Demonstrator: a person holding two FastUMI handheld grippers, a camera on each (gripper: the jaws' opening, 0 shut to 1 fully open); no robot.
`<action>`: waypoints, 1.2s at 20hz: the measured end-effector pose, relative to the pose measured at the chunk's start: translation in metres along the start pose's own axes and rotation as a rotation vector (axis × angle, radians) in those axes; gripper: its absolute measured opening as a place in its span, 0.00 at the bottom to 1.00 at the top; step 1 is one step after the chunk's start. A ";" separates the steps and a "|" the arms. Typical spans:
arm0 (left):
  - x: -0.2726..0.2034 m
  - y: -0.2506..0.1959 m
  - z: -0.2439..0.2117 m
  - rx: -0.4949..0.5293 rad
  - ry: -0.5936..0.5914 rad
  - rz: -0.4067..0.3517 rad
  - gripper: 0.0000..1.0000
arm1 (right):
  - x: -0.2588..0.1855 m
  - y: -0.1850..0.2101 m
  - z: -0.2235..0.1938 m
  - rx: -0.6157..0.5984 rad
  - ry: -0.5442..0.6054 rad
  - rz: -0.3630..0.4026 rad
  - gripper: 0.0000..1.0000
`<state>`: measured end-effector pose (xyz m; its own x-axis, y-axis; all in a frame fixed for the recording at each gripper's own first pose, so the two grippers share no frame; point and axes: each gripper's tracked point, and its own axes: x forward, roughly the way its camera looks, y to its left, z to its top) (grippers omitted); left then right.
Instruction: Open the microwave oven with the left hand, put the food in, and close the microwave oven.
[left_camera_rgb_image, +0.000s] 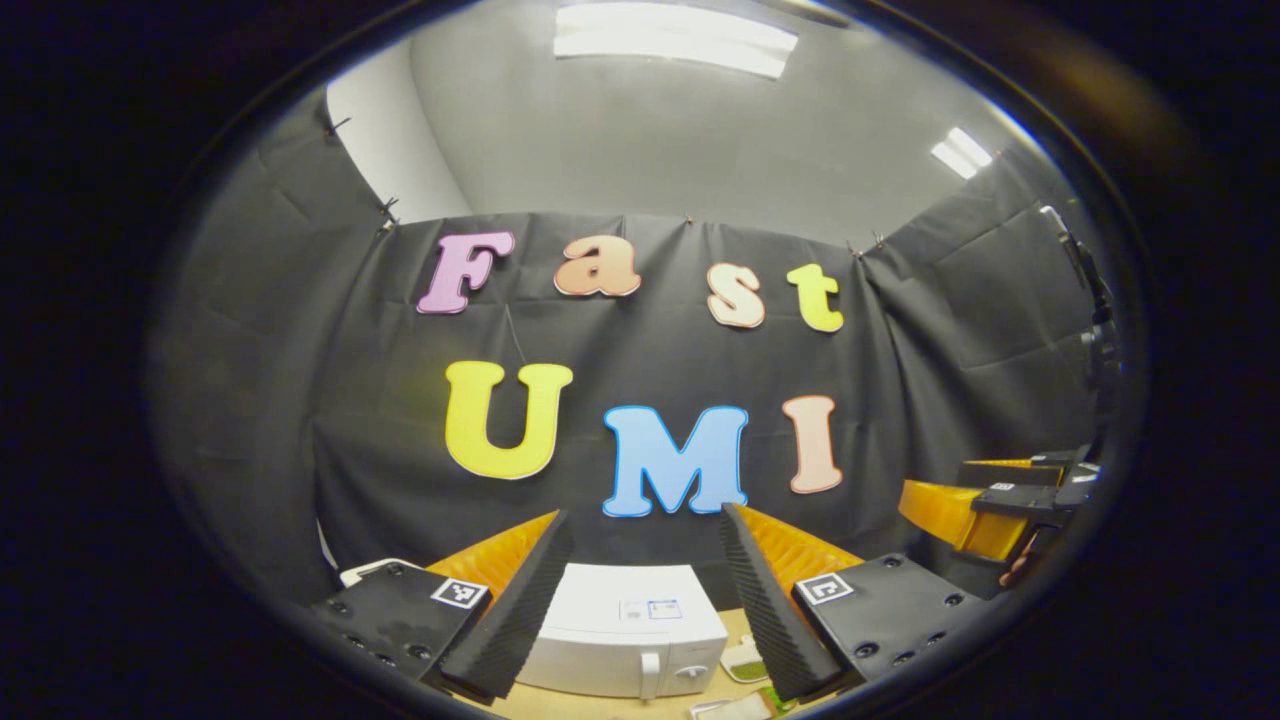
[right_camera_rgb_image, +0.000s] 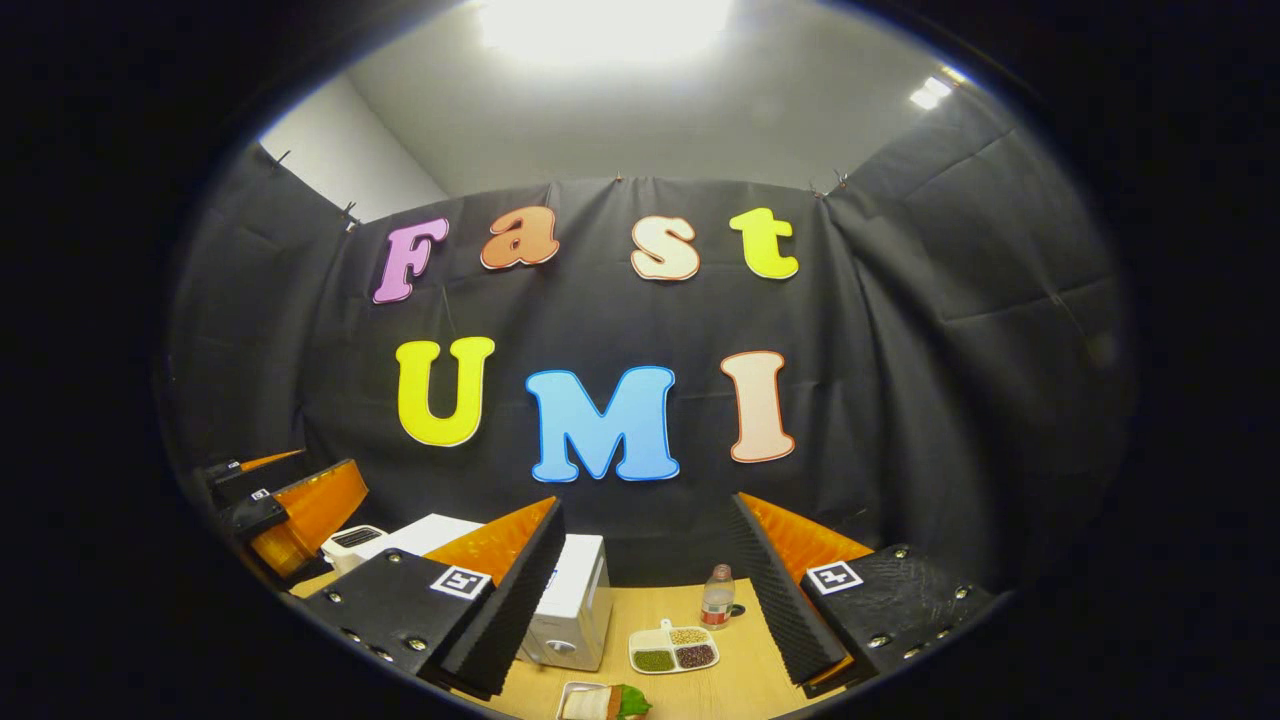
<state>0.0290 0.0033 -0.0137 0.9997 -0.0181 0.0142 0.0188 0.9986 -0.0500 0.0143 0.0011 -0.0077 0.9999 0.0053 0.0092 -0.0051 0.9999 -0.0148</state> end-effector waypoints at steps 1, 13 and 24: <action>0.001 -0.003 -0.004 -0.012 -0.001 -0.016 0.95 | 0.000 0.001 -0.003 -0.001 0.008 0.001 0.99; 0.024 0.002 -0.168 0.005 0.249 -0.053 0.97 | 0.011 -0.011 -0.060 -0.051 0.145 -0.015 0.99; 0.059 -0.002 -0.331 0.016 0.495 -0.055 0.95 | 0.013 -0.034 -0.096 -0.049 0.245 -0.068 0.99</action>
<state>0.0921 -0.0165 -0.3435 0.8838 -0.0888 -0.4595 0.0753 0.9960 -0.0475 0.0279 -0.0343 -0.1035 0.9704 -0.0718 -0.2304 0.0569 0.9959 -0.0707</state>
